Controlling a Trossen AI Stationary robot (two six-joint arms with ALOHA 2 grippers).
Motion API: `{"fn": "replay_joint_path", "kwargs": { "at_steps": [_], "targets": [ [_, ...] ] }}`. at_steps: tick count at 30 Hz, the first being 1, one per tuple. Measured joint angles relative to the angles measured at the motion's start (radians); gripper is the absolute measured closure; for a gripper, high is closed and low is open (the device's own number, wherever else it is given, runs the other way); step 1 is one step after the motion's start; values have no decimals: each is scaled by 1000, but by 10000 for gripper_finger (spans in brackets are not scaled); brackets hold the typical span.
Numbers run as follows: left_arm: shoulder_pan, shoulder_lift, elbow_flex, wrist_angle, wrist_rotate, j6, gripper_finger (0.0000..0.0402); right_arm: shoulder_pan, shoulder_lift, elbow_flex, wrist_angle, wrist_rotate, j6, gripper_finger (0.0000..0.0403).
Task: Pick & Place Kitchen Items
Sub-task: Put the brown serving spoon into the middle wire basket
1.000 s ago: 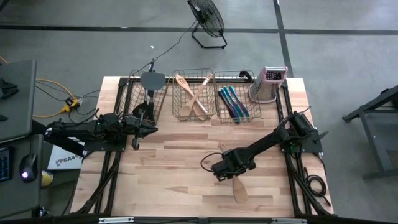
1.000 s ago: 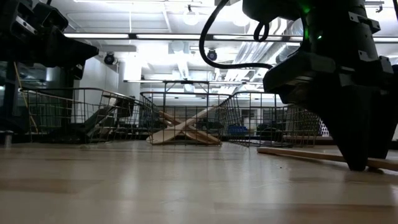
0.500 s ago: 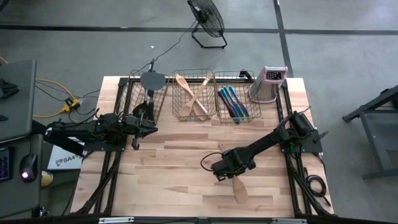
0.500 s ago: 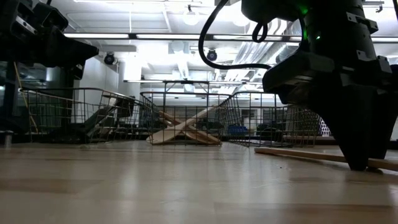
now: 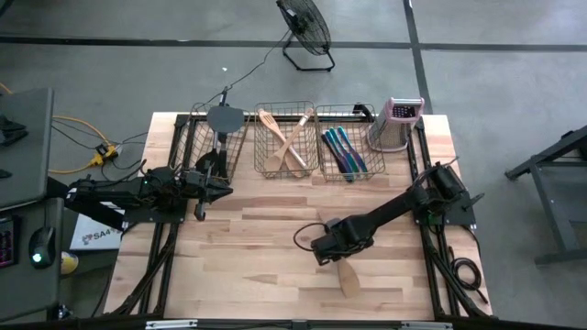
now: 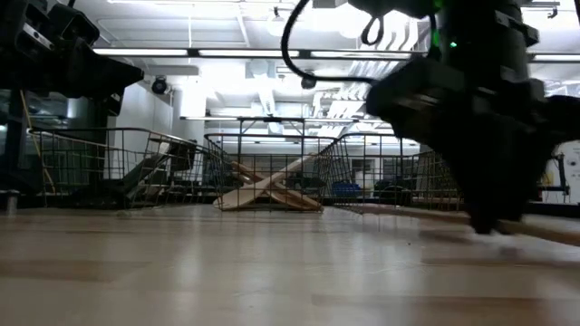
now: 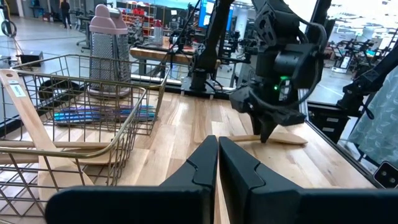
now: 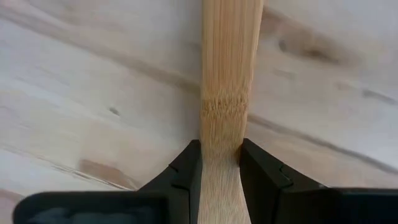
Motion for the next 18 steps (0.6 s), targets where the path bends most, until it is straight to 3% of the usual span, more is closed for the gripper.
{"fn": "replay_joint_path", "kwargs": {
  "at_steps": [18],
  "targets": [
    [0,0,0,0,0,0,387,-76,-170,2,206,236,-73,325]
  ]
}}
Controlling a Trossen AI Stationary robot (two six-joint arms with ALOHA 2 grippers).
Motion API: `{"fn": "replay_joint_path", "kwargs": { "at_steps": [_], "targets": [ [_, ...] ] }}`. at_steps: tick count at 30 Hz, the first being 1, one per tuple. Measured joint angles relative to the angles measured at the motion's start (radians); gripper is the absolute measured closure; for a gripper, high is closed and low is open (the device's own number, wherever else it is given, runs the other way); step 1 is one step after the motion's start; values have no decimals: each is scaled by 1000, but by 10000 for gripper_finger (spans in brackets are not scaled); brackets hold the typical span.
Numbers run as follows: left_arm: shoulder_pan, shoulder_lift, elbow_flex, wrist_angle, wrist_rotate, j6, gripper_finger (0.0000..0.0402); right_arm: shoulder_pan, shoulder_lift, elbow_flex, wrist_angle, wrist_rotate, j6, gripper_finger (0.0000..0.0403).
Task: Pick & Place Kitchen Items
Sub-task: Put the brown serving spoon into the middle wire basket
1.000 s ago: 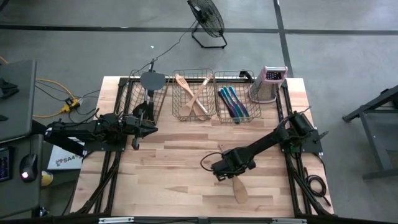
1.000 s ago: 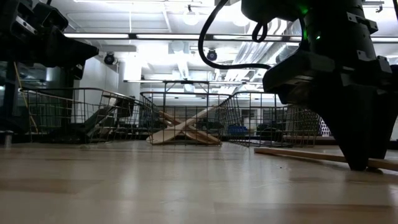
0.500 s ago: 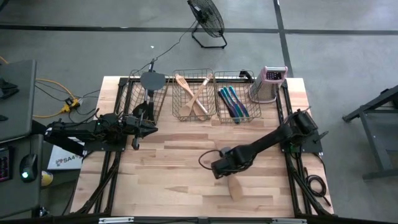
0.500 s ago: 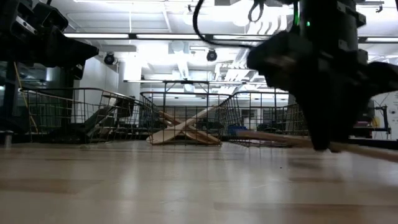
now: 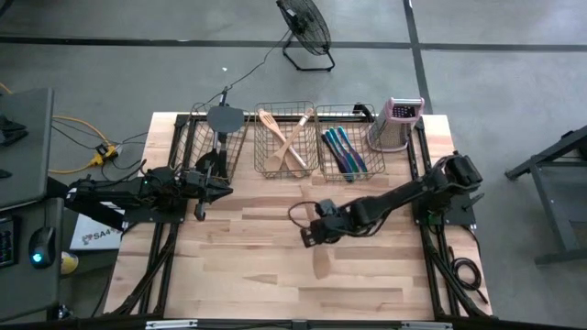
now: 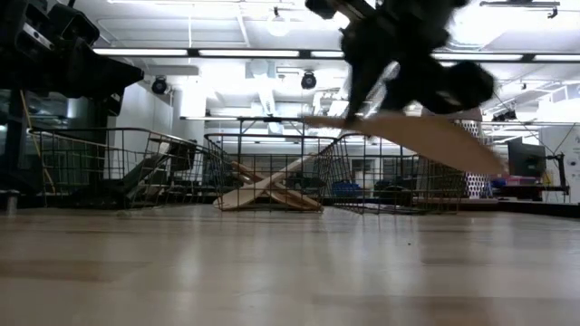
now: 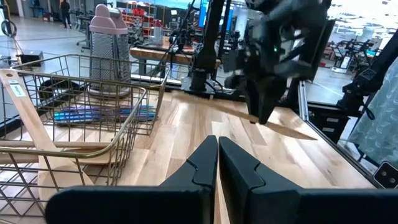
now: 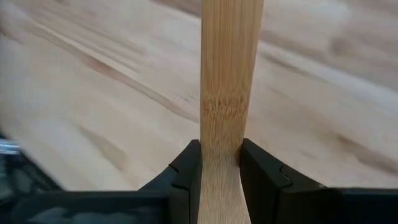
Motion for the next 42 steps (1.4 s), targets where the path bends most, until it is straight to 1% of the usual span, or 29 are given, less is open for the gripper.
{"fn": "replay_joint_path", "kwargs": {
  "at_steps": [6,10,18,23,28,33,36,39,42],
  "targets": [
    [0,0,0,0,0,0,387,-60,-44,15,149,64,-153,325],
    [0,0,0,0,0,0,387,-112,-70,57,198,75,-308,325],
    [0,0,0,0,0,0,387,-228,-98,153,249,146,-625,325],
    [0,0,0,0,0,0,387,-310,-98,169,332,152,-769,325],
    [0,0,0,0,0,0,387,-394,-98,169,355,136,-894,325],
    [0,0,0,0,0,0,387,-468,-98,169,349,30,-1007,325],
    [0,0,0,0,0,0,387,-508,-98,169,332,-6,-1076,325],
    [0,0,0,0,0,0,387,-549,-98,169,331,-16,-1139,325],
    [0,0,0,0,0,0,387,-593,-98,169,346,-16,-1157,325]
  ]
}}
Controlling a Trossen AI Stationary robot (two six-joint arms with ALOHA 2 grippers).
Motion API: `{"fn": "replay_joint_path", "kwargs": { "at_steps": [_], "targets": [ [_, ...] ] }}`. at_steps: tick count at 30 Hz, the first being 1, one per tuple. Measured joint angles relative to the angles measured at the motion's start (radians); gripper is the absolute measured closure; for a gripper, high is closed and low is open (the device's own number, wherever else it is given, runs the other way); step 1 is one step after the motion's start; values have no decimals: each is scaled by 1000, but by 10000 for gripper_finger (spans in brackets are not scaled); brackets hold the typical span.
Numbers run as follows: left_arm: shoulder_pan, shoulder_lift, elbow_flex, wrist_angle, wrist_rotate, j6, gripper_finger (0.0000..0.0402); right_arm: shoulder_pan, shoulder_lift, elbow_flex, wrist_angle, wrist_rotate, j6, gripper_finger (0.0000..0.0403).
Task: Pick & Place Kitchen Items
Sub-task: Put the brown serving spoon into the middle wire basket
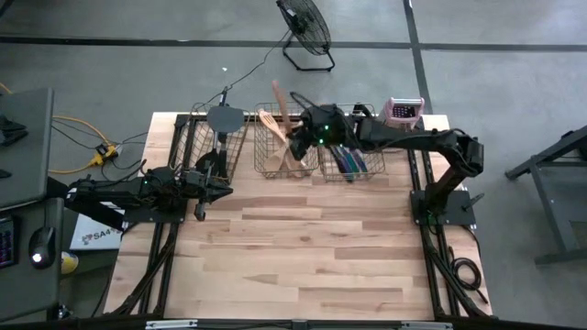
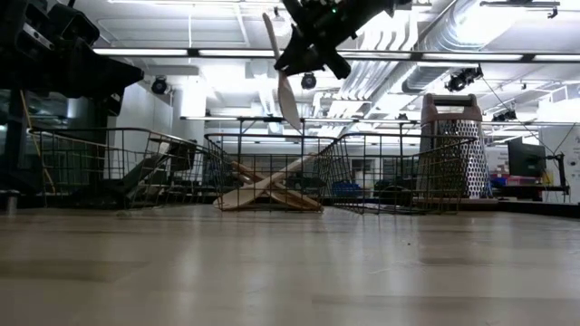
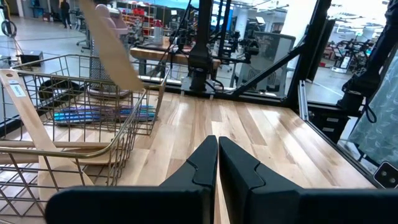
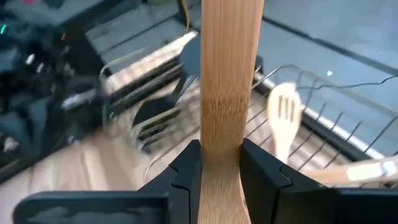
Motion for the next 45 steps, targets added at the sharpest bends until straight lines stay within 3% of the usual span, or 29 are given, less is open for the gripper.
{"fn": "replay_joint_path", "kwargs": {
  "at_steps": [10,17,23,32,45],
  "targets": [
    [0,0,0,0,0,0,387,-87,0,-36,162,90,206,325],
    [0,0,0,0,0,0,387,-85,1,-155,310,159,441,325],
    [0,0,0,0,0,0,387,-64,1,-184,320,251,570,325],
    [0,0,0,0,-1,0,387,-21,57,-170,189,346,786,325],
    [0,0,0,0,-2,0,387,32,98,5,-74,447,1038,325]
  ]
}}
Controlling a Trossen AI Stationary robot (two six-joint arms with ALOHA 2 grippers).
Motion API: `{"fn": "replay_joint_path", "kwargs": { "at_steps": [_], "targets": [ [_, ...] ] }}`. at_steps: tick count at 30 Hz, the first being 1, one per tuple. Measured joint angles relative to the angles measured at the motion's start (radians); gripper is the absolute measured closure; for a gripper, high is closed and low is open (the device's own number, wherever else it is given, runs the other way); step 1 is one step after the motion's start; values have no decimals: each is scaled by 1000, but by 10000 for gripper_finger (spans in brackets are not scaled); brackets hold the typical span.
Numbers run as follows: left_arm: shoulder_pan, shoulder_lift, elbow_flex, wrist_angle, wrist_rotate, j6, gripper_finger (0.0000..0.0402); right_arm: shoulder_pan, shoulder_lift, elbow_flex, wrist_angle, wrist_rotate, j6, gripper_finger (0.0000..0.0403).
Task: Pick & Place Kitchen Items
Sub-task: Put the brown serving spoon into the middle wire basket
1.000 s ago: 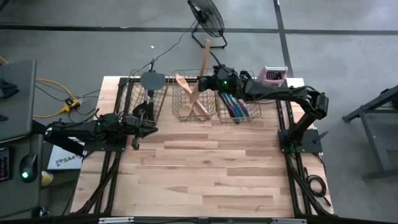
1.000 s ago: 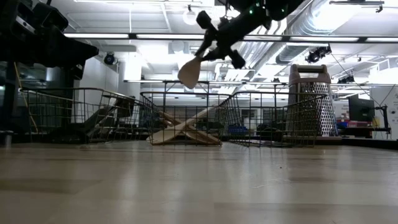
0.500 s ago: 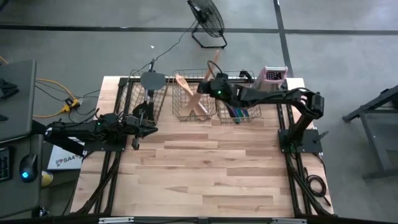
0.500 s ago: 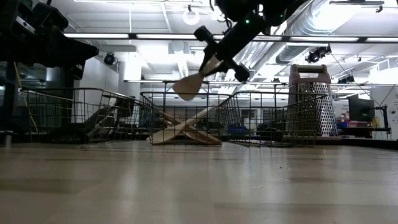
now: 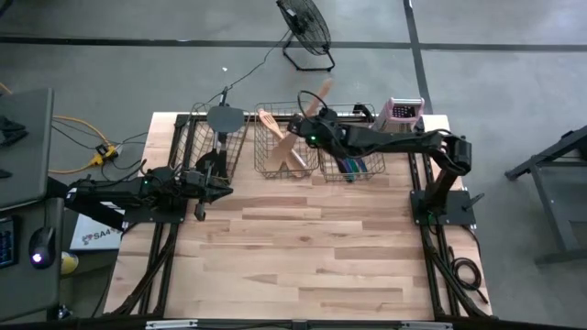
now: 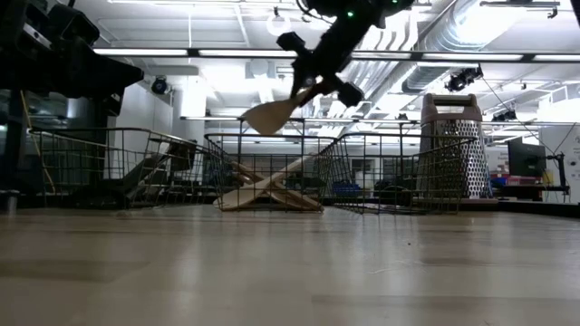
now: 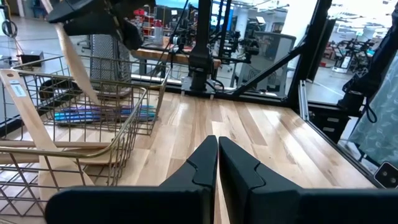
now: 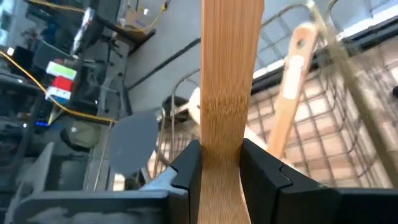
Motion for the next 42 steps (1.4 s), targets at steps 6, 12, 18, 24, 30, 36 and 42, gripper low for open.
{"fn": "replay_joint_path", "kwargs": {
  "at_steps": [6,12,18,24,30,36,42],
  "targets": [
    [0,0,0,0,0,0,387,1,118,156,-107,-62,33,318],
    [0,0,0,0,0,0,387,-15,244,288,-150,-135,72,326],
    [0,0,0,0,0,0,387,-31,308,344,-191,-156,117,323],
    [0,0,0,0,0,0,387,-34,313,344,-307,-131,128,326],
    [0,0,0,0,-1,0,387,-34,323,344,-307,-121,139,323],
    [0,0,0,0,-1,0,387,-33,361,344,-292,-146,148,324],
    [0,0,0,0,0,0,387,-34,373,344,-278,-137,161,323]
  ]
}}
